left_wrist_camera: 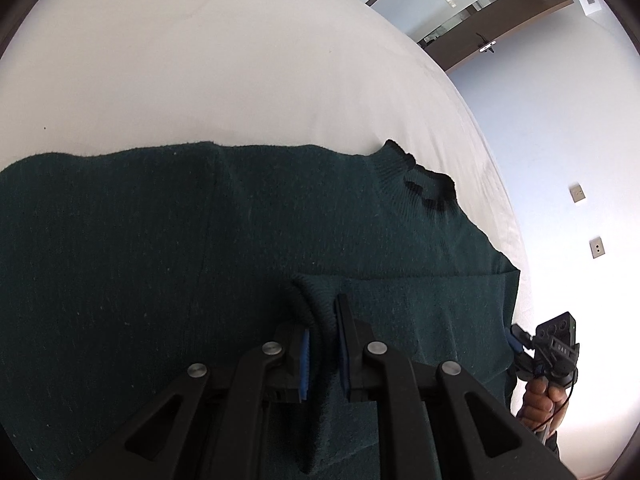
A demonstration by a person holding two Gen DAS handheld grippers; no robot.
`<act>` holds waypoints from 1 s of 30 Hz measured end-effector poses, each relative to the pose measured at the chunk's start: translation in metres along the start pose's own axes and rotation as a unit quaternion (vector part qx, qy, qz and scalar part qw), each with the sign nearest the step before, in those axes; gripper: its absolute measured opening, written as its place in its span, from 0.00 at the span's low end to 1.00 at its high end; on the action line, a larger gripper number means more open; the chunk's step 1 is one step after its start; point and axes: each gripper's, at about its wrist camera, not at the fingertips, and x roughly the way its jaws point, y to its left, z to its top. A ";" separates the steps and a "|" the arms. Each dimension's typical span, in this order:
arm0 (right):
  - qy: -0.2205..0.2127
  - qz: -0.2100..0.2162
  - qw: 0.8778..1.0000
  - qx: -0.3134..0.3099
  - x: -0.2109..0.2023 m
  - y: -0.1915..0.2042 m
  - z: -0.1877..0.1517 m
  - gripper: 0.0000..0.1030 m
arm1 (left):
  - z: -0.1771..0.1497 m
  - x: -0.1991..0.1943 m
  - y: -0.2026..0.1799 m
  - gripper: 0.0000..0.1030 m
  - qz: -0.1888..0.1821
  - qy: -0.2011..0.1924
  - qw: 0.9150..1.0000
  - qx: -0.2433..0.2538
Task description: Fold small clothes
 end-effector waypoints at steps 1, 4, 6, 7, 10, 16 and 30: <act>0.005 0.004 1.000 -0.004 0.000 0.000 -0.006 0.14 | 0.000 -0.001 0.001 0.13 -0.002 -0.001 1.000 0.003; -0.005 0.008 1.000 -0.006 -0.013 0.000 -0.021 0.14 | -0.002 -0.008 0.005 0.21 -0.015 -0.001 1.000 -0.006; -0.028 0.011 1.000 0.002 -0.028 0.005 -0.029 0.14 | -0.006 -0.025 0.005 0.55 -0.020 -0.016 1.000 -0.018; -0.041 0.004 0.999 0.004 -0.037 0.009 -0.033 0.15 | -0.010 -0.037 0.004 0.66 -0.015 -0.031 0.999 -0.021; -0.082 -0.021 0.996 0.001 -0.063 0.029 -0.048 0.15 | -0.036 -0.096 0.012 0.96 0.002 -0.105 0.994 -0.029; -0.100 -0.031 0.994 -0.040 -0.084 0.084 -0.091 0.15 | -0.114 -0.200 0.110 0.97 0.009 -0.197 0.970 -0.140; -0.041 0.002 0.995 -0.094 -0.038 0.186 -0.188 0.15 | -0.161 -0.241 0.273 1.00 -0.089 -0.324 0.821 -0.462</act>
